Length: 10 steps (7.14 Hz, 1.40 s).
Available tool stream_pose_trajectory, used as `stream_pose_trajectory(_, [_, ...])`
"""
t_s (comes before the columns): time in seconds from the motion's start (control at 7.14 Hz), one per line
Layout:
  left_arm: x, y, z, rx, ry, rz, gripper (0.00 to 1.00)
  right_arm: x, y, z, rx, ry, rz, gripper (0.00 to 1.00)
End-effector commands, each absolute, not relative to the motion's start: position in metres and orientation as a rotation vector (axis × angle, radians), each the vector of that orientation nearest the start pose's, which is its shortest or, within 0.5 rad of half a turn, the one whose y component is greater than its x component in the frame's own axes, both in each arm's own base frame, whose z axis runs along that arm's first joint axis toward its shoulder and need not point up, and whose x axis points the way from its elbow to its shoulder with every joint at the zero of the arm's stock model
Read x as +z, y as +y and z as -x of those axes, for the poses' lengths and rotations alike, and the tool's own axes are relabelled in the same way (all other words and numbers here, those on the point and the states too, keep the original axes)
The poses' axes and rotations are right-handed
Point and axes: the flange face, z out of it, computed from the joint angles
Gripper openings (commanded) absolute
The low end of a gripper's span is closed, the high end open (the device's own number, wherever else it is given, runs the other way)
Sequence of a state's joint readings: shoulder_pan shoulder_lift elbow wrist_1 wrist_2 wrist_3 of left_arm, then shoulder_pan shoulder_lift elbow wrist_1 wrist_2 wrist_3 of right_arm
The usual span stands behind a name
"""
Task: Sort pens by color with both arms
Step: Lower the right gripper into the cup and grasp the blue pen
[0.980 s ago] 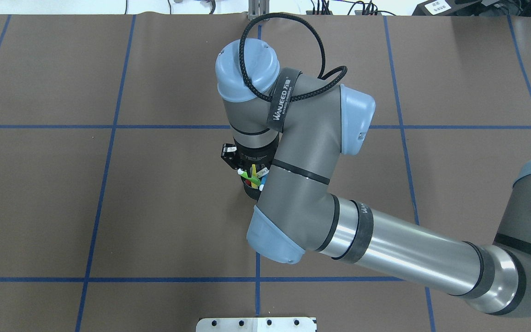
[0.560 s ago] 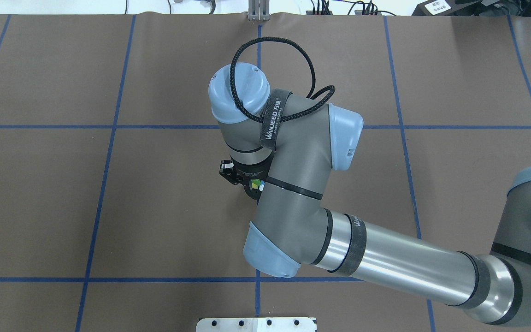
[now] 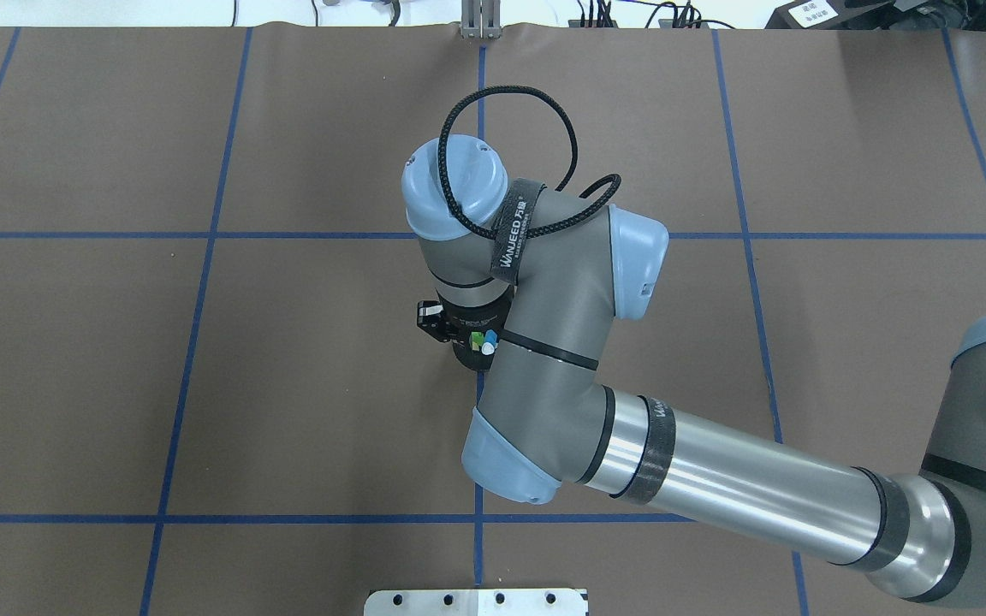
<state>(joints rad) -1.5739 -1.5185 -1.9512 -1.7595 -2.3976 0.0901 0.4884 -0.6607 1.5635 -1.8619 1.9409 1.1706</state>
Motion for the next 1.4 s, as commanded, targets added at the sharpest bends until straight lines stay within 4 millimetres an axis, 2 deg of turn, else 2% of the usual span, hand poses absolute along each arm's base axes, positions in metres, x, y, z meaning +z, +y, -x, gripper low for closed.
stream_pose_trajectory(0.0, [0.47,-0.469,0.061,0.293,0.786,-0.525,1.0,0.139,-0.422,0.589,-0.029,-0.705,0.068,0.49])
stream_pose_trajectory(0.56, [0.469,-0.469,0.061,0.294,0.787,-0.524,1.0,0.135,-0.42,0.586,-0.028,-0.708,0.071,0.36])
stream_pose_trajectory(0.84, [0.469,-0.469,0.061,0.294,0.787,-0.524,1.0,0.133,-0.419,0.585,-0.028,-0.711,0.069,0.06])
stream_pose_trajectory(0.98, [0.469,-0.469,0.061,0.294,0.787,-0.524,1.0,0.133,-0.419,0.584,-0.028,-0.713,0.067,0.0])
stream_pose_trajectory(1.12, [0.47,-0.47,0.061,0.294,0.787,-0.523,1.0,0.13,-0.418,0.582,-0.029,-0.718,0.064,0.0])
stream_pose_trajectory(1.26, [0.469,-0.469,0.061,0.294,0.787,-0.524,1.0,0.12,-0.413,0.569,-0.027,-0.712,0.062,0.0])
